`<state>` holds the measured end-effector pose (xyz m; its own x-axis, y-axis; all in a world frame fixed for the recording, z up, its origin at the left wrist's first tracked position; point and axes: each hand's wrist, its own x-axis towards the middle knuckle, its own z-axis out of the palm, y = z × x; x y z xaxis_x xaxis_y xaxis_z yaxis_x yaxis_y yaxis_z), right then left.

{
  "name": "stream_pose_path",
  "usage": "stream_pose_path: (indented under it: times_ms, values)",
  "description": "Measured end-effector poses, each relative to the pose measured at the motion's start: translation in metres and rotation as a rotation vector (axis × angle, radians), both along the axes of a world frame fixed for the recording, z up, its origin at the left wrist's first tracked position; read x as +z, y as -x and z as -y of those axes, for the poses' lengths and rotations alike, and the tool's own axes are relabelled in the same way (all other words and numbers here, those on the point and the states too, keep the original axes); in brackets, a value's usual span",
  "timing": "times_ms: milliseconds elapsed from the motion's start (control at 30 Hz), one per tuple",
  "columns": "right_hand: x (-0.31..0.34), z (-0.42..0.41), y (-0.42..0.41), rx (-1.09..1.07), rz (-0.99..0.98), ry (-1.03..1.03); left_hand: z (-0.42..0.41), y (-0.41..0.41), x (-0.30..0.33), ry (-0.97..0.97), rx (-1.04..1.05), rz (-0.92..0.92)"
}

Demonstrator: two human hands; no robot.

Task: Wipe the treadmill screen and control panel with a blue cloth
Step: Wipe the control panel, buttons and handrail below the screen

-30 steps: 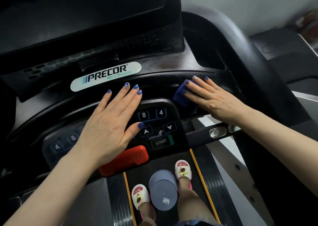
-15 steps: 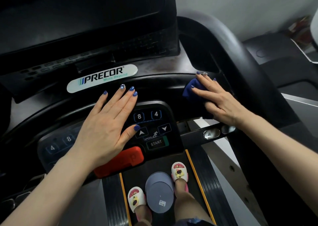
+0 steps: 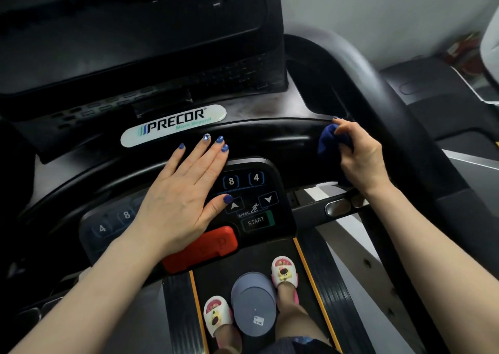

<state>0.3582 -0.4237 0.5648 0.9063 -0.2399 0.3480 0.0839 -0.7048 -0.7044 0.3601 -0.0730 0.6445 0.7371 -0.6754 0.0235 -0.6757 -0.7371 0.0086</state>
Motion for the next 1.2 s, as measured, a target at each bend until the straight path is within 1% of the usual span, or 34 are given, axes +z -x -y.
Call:
stream_pose_path:
  times_ms: [133, 233, 400, 700, 833, 1033, 1100, 1200]
  values:
    - [0.022, -0.020, 0.009, -0.050, 0.131, 0.217, -0.011, 0.004, 0.004, 0.042, -0.015, -0.045]
    - [0.045, -0.048, 0.024, -0.111, 0.207, 0.274, -0.031, 0.012, 0.008, 0.075, 0.021, -0.053]
    - [0.082, -0.112, 0.056, -0.195, 0.261, 0.217, -0.076, 0.030, 0.014, 0.153, 0.106, -0.063]
    - [0.115, -0.235, 0.107, -0.081, 0.301, 0.121, -0.162, 0.064, 0.001, 0.230, 0.228, -0.088]
    - [0.111, -0.289, 0.114, 0.028, 0.287, 0.109, -0.186, 0.073, -0.010, 0.240, 0.246, -0.109]
    - [0.091, -0.350, 0.101, 0.195, 0.207, 0.156, -0.200, 0.077, -0.023, 0.267, 0.250, -0.121]
    - [0.084, -0.364, 0.095, 0.205, 0.190, 0.146, -0.202, 0.078, -0.027, 0.290, 0.250, -0.125]
    - [0.073, -0.382, 0.084, 0.158, 0.170, 0.114, -0.204, 0.077, -0.034, 0.324, 0.243, -0.127]
